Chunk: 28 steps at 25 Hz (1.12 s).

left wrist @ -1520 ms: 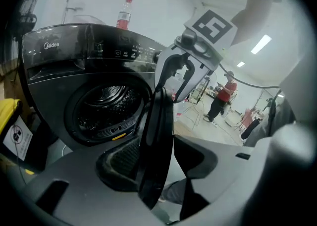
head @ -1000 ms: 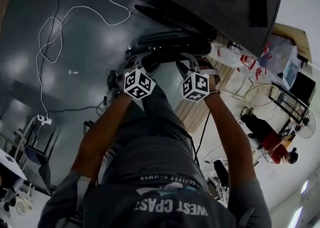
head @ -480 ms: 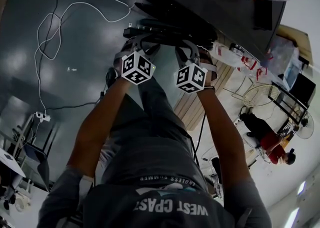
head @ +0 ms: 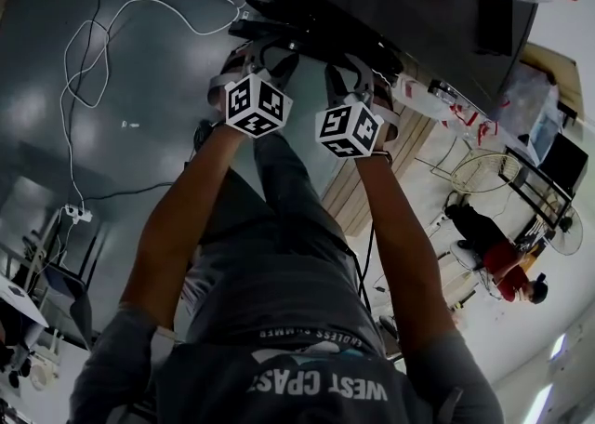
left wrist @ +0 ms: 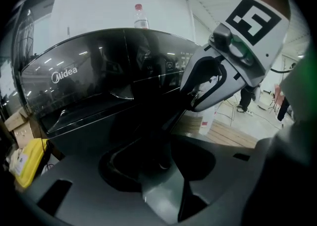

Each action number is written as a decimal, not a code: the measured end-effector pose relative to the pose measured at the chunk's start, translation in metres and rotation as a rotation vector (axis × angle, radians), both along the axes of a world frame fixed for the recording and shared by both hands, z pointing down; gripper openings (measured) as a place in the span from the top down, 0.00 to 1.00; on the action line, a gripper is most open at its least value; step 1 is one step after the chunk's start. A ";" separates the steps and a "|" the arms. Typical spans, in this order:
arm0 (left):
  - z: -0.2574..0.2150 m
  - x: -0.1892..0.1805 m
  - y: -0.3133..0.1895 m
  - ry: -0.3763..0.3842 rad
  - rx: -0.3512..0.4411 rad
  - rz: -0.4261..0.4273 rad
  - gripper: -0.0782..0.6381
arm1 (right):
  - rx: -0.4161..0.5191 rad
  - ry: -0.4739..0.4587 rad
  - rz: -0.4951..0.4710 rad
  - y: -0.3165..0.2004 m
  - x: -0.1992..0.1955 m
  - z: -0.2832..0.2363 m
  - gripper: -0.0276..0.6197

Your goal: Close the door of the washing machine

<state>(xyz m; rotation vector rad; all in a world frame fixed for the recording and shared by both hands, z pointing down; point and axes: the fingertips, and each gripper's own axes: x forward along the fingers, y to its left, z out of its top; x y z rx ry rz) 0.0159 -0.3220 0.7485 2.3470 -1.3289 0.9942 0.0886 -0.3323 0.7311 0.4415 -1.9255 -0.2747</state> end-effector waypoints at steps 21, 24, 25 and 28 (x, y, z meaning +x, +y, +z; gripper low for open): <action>-0.002 -0.008 -0.036 -0.025 -0.022 -0.038 0.61 | 0.070 -0.036 0.211 -0.030 -0.005 -0.002 0.67; -0.001 -0.006 -0.037 -0.024 -0.032 -0.019 0.61 | 0.047 -0.028 0.201 -0.030 -0.003 0.000 0.67; 0.000 -0.007 -0.037 -0.026 -0.034 -0.013 0.62 | 0.036 -0.025 0.198 -0.031 -0.003 0.001 0.67; -0.002 -0.013 -0.033 -0.041 -0.039 0.002 0.67 | 0.001 -0.013 0.187 -0.032 -0.004 0.002 0.68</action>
